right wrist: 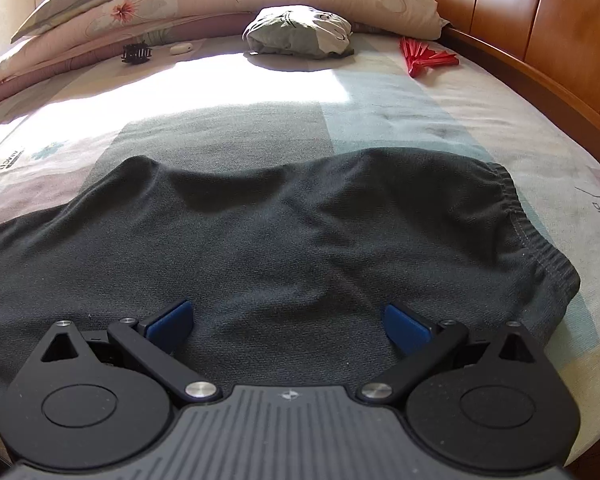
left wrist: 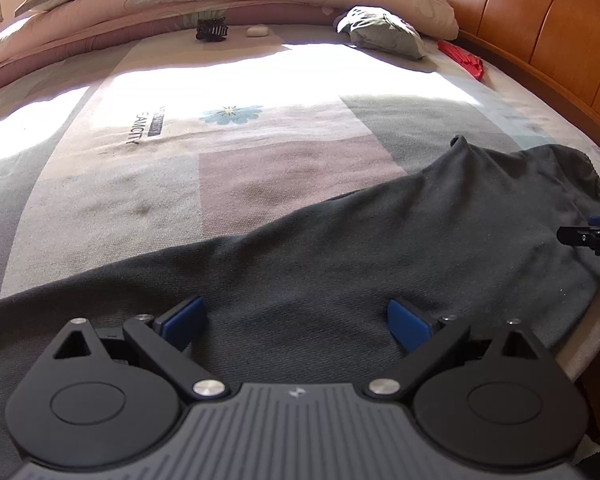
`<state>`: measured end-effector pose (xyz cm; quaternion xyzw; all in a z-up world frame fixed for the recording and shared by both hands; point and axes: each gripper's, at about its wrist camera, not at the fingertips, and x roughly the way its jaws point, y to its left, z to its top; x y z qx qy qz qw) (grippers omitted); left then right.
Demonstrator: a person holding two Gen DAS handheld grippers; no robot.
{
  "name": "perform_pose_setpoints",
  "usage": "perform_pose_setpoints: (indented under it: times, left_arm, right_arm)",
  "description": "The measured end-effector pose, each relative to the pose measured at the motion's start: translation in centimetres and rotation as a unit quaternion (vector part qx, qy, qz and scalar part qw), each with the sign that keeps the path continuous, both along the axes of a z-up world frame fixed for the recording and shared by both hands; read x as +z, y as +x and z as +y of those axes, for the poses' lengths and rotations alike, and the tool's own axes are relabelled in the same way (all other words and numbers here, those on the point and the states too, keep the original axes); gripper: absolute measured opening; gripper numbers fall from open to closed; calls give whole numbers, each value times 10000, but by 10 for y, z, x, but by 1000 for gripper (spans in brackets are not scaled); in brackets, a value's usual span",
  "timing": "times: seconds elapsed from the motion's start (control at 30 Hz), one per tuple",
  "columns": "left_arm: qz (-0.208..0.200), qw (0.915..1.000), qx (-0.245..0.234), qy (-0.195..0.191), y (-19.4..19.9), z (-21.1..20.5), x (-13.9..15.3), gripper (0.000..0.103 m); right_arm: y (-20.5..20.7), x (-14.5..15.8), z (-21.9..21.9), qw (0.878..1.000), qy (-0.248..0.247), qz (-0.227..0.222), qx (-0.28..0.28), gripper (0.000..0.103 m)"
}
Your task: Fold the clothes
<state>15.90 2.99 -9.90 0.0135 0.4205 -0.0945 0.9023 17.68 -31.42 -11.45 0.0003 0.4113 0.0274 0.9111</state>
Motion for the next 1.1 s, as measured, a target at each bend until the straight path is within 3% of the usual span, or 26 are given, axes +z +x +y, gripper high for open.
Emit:
perform_pose_setpoints:
  times: [0.17,0.33,0.4,0.47,0.67,0.87,0.97,1.1]
  left_arm:
    - [-22,9996,258,-60,3,10,16,97]
    - [-335,9984,-420,-174,-4,-18,24,97]
    - [-315,9984,-454,-109,-3,-24,17,97]
    - [-53,9998,-175,-72,6,-17,0,97]
    - [-193,9982,519,-241,11,17,9,97]
    - [-140,9970,651,-387,11,37,14,97]
    - [-34,9972,689,-280,17,52,7,97]
    - [130,9927,1177,-247,28,88,9,97]
  right_arm:
    - [-7,11,-8,9999,51,48,-103,103]
    - [3,18,8,9998,-75,-155,43,103]
    - [8,13,17,9997,-208,-58,102,103]
    - [10,6,19,9997,-228,52,71,103]
    - [3,2,8,10000,19,37,-12,103]
    - [0,2,12,9999,-59,28,-110,103]
    - [0,3,10,9999,-6,57,-136,103]
    - [1,4,10,9998,-21,120,-163,103]
